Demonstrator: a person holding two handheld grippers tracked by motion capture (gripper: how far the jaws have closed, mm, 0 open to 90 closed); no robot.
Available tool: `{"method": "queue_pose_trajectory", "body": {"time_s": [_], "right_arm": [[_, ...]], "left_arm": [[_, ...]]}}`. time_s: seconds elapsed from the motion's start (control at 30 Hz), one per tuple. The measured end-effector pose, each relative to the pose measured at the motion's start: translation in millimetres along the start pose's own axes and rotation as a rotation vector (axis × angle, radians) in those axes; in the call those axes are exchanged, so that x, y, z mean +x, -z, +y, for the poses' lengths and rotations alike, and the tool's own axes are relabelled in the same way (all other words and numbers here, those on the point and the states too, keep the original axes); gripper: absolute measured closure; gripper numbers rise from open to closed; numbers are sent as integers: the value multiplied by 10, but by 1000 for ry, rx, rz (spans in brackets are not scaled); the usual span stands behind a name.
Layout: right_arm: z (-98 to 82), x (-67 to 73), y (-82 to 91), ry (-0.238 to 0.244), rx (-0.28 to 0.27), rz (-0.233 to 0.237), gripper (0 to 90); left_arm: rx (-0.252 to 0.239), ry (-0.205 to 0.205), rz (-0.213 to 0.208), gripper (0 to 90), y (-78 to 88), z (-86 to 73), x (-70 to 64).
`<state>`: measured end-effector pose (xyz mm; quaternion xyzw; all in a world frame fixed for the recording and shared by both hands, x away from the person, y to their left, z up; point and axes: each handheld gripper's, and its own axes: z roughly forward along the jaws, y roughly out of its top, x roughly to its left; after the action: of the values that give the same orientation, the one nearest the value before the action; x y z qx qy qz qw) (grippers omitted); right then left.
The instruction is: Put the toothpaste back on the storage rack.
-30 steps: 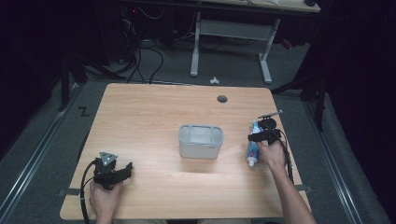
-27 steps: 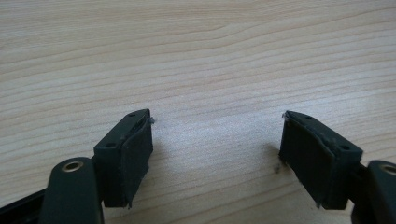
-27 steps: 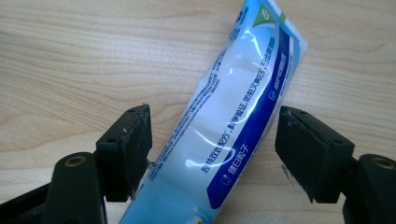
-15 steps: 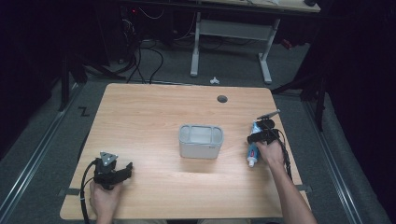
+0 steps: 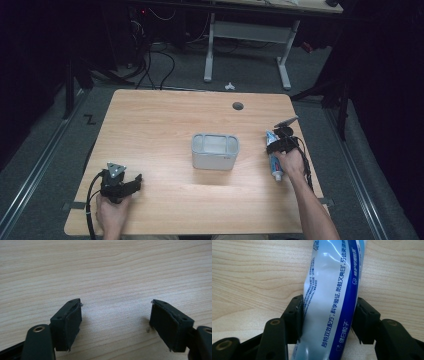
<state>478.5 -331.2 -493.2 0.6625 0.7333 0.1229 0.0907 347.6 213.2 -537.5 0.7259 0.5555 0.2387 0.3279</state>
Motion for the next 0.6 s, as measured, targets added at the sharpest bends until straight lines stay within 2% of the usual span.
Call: {"method": "queue_pose_trajectory", "body": {"time_s": [0.07, 0.1, 0.13, 0.17, 0.33, 0.57, 0.6], "right_arm": [[-1, -1, 6, 0, 5, 3, 496], [-6, -3, 16, 1, -2, 7, 544], [-7, -6, 35, 3, -4, 32, 665], [-13, -4, 41, 10, -13, 43, 676], [-11, 45, 47, 47, 1, 27, 698], [-40, 57, 82, 71, -11, 53, 717], [-61, 70, 107, 84, -28, 60, 719]], "left_arm": [[0, 0, 0, 261, 0, 0, 0], [0, 0, 0, 261, 0, 0, 0], [0, 0, 0, 261, 0, 0, 0], [0, 0, 0, 261, 0, 0, 0], [0, 0, -1, 261, 0, 0, 1], [0, 0, -1, 261, 0, 0, 1], [0, 1, -1, 261, 0, 0, 1]]}}
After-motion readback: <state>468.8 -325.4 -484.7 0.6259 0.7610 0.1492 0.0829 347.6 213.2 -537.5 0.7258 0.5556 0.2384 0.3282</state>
